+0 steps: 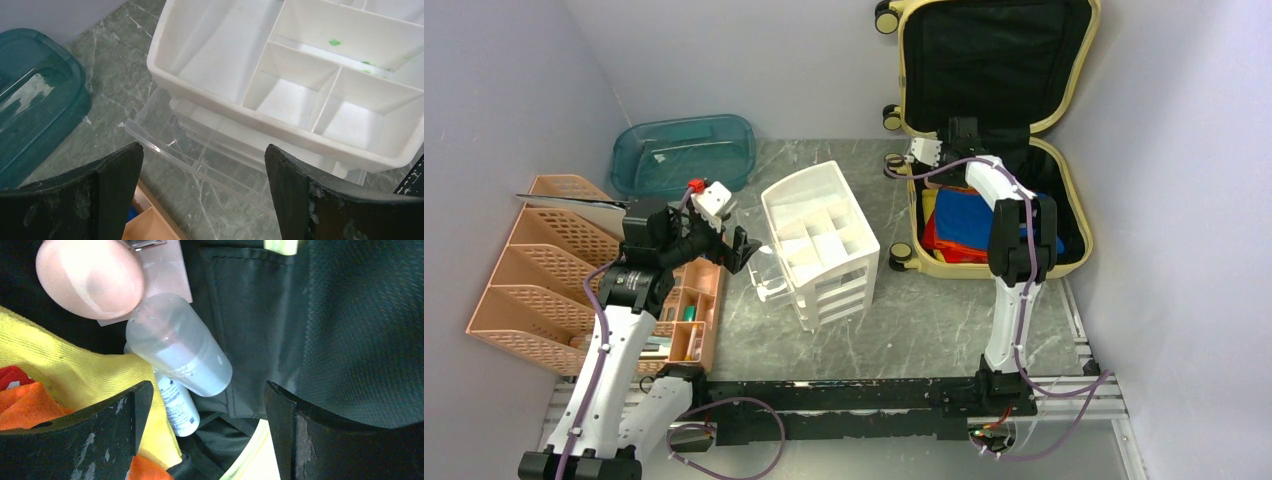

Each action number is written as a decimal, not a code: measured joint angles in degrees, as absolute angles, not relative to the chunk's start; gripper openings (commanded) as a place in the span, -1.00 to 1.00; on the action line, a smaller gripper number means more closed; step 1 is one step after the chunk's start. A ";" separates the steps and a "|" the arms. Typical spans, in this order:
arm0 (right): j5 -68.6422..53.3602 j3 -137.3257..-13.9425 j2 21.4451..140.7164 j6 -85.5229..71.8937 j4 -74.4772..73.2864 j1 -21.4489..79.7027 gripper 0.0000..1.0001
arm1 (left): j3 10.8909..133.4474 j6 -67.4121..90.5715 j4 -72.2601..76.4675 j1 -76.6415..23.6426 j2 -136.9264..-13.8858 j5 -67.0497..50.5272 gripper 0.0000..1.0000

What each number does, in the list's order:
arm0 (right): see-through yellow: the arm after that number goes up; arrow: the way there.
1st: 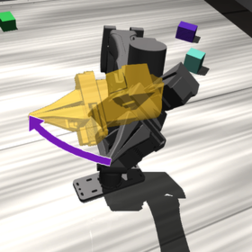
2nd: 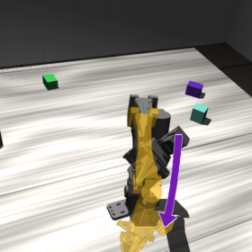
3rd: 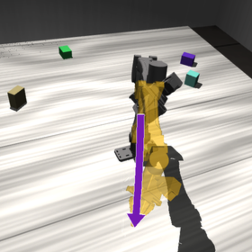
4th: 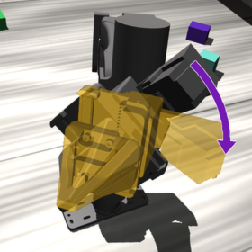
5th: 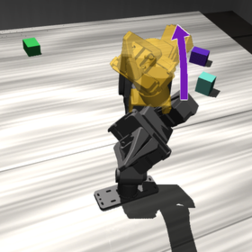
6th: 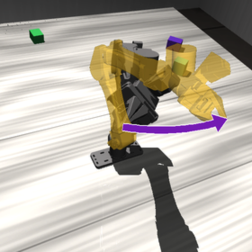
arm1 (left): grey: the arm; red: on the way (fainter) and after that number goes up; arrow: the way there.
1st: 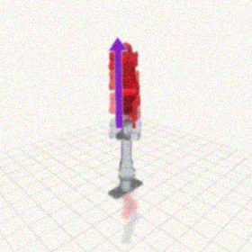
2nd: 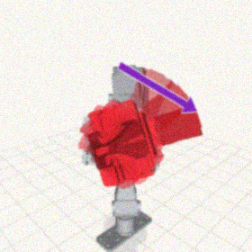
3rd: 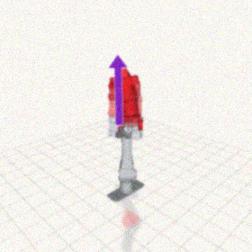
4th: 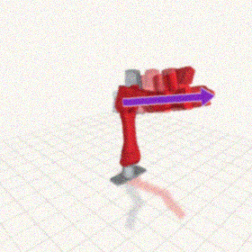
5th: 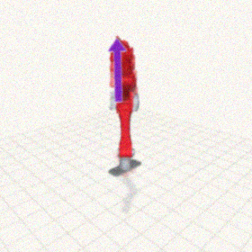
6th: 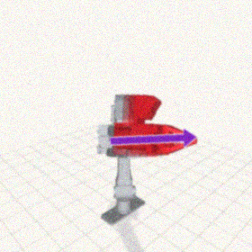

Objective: Open, take out, and arrange the luggage
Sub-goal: Pick up the personal item from the luggage.

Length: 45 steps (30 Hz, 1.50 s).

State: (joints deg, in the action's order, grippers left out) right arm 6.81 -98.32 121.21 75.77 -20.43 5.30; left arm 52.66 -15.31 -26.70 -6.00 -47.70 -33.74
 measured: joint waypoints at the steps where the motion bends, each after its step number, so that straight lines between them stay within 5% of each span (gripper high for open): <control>1: 6.96 -98.32 121.67 76.44 -20.51 5.21 0.71 | 52.66 -15.31 -26.68 -5.96 -47.70 -33.78 0.93; 14: 6.46 -98.65 126.54 79.99 -17.85 4.69 0.67 | 52.60 -15.27 -25.98 -5.15 -47.70 -34.68 0.93; 20: 4.43 -97.34 127.98 80.40 -10.17 4.62 0.33 | 52.60 -15.29 -25.96 -4.89 -47.70 -34.68 0.93; 24: 2.85 -93.91 127.63 79.61 -3.86 4.51 -0.16 | 52.60 -15.29 -25.96 -4.78 -47.70 -34.68 0.93; 30: 1.32 -89.47 125.67 78.81 1.39 4.10 -0.32 | 52.60 -15.29 -25.96 -4.78 -47.72 -34.72 0.93; 45: -13.19 -88.75 99.70 49.34 -7.25 3.18 -0.37 | 59.53 -13.28 -26.41 -4.78 -52.42 -34.74 0.93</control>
